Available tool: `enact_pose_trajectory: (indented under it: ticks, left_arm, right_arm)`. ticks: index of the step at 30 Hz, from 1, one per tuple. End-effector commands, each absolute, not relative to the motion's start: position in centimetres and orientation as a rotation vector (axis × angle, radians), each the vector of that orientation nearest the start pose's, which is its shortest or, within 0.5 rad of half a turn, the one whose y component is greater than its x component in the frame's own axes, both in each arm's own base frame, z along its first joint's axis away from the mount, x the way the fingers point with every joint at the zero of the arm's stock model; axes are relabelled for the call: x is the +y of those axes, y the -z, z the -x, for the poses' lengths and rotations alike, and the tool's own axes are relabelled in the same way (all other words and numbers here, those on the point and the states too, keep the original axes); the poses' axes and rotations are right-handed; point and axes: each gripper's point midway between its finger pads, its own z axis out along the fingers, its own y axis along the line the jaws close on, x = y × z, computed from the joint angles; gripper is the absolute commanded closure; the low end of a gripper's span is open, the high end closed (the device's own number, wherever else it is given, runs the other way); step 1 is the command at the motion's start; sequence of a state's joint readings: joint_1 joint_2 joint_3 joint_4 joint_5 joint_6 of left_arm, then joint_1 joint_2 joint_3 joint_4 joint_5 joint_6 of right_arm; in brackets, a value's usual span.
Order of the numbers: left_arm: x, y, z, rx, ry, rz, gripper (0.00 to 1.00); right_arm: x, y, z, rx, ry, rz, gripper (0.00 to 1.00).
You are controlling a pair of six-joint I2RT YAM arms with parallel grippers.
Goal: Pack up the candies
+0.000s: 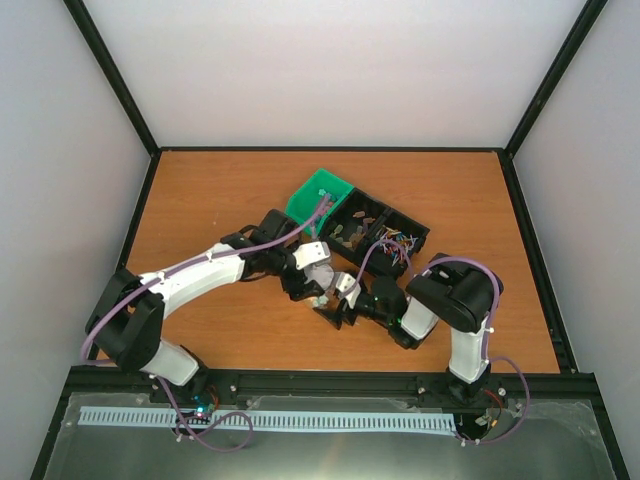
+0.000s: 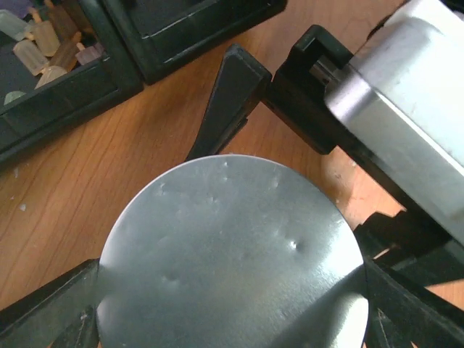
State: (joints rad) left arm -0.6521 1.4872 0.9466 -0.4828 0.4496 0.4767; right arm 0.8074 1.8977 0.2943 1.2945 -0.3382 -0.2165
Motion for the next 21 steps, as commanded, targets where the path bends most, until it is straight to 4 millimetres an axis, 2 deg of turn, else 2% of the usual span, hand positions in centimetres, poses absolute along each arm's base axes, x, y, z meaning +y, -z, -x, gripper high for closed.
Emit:
enact_pose_trajectory:
  ticks: [1,5,8,12,15,19,21]
  left_arm:
    - [-27.0,-8.5,-22.7,2.311,0.610,-1.341,0.29]
    - [-27.3,-8.1,-21.3,2.323,0.656,-1.374,0.29]
    - [-26.8,-7.5,-20.7,2.298,0.633,-1.471,0.28]
    - [-26.9,-7.7,-18.9,2.117,0.707,-1.773,0.27]
    - [-26.2,-8.1,-16.7,1.901,0.782,-2.052,0.27]
    - [-25.1,-7.7,-15.4,1.719,0.781,-2.273,0.27]
    - [-25.0,-7.2,-16.1,1.718,0.722,-2.273,0.27]
  right_arm:
    - [32.0,-5.6,-23.9,1.538,-0.683,1.070,0.00]
    - [32.5,-5.6,-24.4,1.536,-0.685,1.061,0.01]
    - [32.6,-5.6,-24.2,1.522,-0.682,1.082,0.09]
    - [32.4,-5.4,-22.8,1.490,-0.724,1.143,0.24]
    - [32.0,-5.4,-22.0,1.465,-0.753,1.179,0.29]
    - [31.6,-5.6,-21.6,1.439,-0.796,1.212,0.30]
    - [31.5,-5.5,-21.9,1.439,-0.789,1.212,0.23]
